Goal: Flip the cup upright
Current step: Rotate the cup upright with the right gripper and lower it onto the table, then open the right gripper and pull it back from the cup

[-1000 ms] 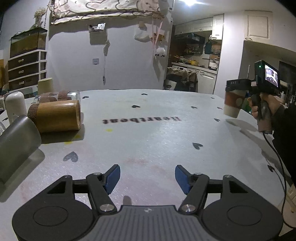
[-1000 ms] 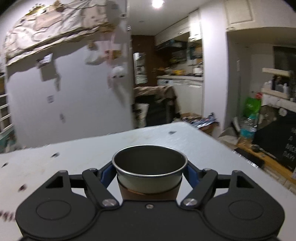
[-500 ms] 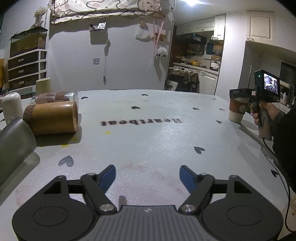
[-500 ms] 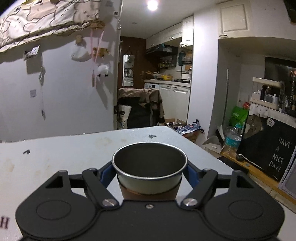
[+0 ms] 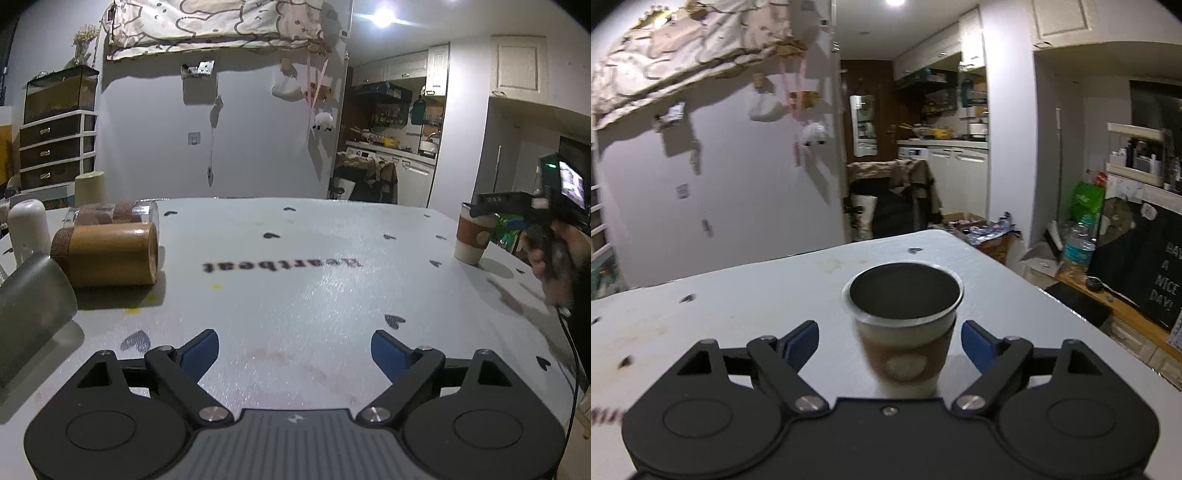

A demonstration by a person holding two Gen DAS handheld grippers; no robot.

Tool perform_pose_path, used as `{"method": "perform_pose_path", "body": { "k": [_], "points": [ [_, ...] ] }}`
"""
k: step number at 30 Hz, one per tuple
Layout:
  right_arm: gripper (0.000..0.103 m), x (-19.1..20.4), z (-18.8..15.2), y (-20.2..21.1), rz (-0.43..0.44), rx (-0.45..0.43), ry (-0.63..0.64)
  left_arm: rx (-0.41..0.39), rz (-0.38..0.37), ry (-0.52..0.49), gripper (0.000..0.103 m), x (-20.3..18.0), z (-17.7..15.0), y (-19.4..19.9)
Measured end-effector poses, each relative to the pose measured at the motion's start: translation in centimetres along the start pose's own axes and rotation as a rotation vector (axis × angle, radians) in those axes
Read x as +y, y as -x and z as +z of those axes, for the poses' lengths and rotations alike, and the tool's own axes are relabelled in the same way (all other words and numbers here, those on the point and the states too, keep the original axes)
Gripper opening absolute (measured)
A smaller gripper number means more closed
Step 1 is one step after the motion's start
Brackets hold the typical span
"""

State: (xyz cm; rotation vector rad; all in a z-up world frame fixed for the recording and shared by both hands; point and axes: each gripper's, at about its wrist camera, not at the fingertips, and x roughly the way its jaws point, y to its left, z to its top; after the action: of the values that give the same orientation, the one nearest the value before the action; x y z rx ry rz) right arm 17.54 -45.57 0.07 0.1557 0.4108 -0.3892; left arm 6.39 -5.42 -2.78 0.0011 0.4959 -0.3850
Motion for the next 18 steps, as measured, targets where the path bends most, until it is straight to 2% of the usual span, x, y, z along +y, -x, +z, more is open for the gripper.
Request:
{"method": "perform_pose_path", "body": {
  "k": [12,18],
  "points": [
    [0.094,2.8,-6.3,14.5,0.108,-0.096,0.066,-0.044,0.002,-0.004,0.094,-1.7,0.3,0.8],
    [0.098,2.5,-8.8,19.0,0.123,-0.111,0.052,-0.066,-0.010,-0.009,0.101,-2.7,0.5,1.3]
  ]
}}
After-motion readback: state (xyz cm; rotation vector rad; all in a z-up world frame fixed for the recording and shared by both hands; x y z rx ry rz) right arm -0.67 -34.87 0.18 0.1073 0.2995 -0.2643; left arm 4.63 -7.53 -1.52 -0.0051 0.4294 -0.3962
